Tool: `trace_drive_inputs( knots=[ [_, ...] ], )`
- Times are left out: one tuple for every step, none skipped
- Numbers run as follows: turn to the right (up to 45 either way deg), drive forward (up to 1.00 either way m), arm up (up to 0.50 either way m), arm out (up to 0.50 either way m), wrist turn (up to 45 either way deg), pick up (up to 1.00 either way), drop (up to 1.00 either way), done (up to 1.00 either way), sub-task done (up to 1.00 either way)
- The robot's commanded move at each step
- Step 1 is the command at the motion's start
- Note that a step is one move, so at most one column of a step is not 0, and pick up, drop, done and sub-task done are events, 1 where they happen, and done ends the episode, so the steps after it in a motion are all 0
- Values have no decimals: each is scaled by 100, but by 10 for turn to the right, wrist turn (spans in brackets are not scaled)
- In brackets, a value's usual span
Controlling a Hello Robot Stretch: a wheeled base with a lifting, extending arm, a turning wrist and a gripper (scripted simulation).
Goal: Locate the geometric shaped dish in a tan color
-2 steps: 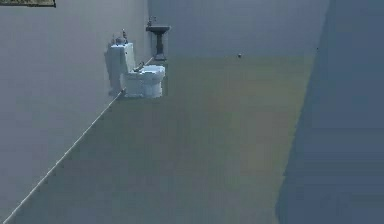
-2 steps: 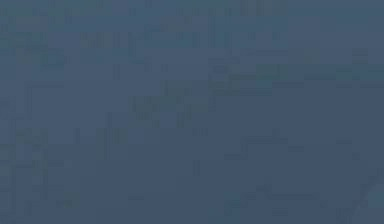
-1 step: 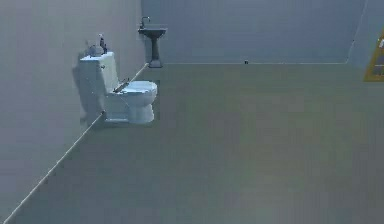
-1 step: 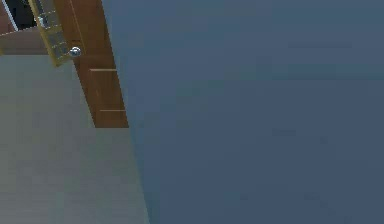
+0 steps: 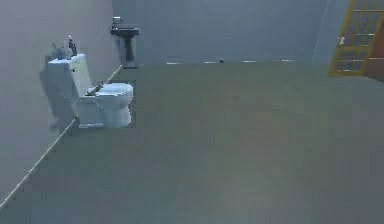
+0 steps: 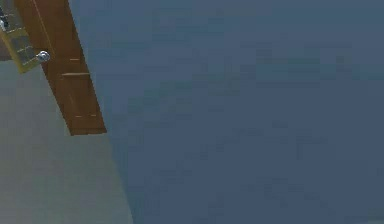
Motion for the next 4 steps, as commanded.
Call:
trace_drive_inputs(
  knots=[
    [0,35,0,0,0,0,0,0,0],
    [360,0,0,0,0,0,0,0,0],
    [0,50,0,0,0,0,0,0,0],
    [60,0,0,0,0,0,0,0,0]
  ],
)
